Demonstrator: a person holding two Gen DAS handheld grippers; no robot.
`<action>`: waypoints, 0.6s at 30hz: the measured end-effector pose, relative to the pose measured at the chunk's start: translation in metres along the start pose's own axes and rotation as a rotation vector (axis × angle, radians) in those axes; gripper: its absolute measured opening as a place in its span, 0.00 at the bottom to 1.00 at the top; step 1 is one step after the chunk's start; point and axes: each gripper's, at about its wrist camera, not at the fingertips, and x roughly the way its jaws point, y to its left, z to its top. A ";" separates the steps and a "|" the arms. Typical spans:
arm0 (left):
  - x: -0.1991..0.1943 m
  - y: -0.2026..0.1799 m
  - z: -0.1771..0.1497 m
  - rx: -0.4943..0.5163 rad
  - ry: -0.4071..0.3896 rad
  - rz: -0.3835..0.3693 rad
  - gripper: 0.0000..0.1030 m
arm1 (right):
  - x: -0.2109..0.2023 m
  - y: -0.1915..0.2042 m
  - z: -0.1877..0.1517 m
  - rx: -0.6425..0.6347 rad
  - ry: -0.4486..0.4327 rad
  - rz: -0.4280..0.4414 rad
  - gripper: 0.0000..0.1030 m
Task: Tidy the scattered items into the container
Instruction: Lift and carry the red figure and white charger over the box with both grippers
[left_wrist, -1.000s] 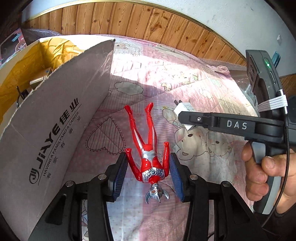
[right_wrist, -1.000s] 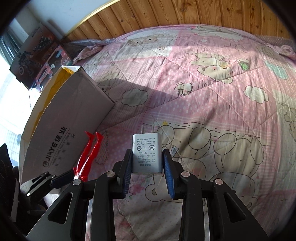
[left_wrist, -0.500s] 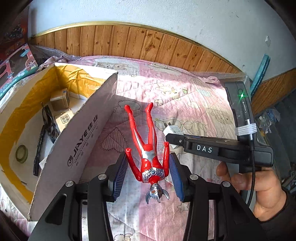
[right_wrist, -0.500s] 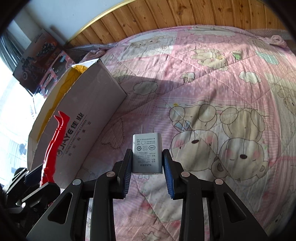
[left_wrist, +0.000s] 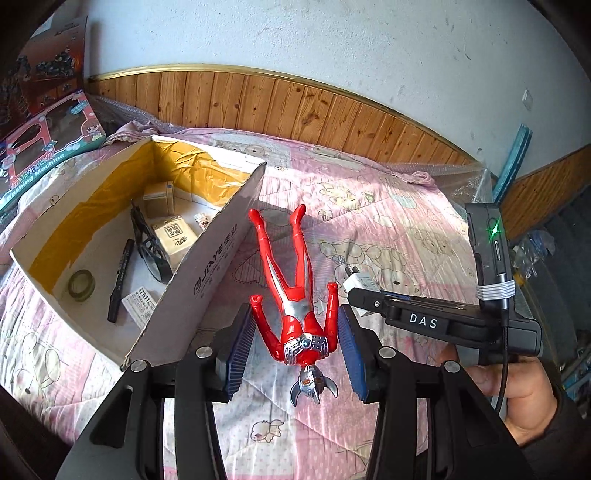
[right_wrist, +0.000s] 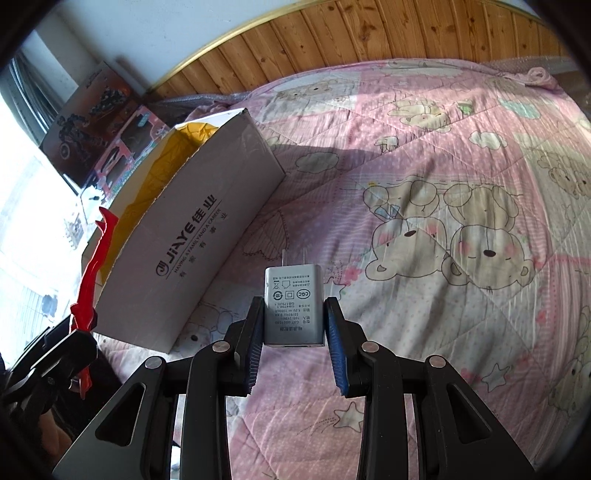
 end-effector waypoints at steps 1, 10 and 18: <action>-0.004 0.002 -0.002 -0.002 -0.003 -0.001 0.45 | -0.002 0.002 -0.003 0.000 -0.001 0.002 0.32; -0.037 0.022 -0.011 -0.026 -0.043 0.006 0.45 | -0.026 0.033 -0.027 -0.021 -0.041 0.009 0.32; -0.060 0.045 -0.009 -0.067 -0.085 0.023 0.45 | -0.037 0.069 -0.046 -0.070 -0.059 0.026 0.32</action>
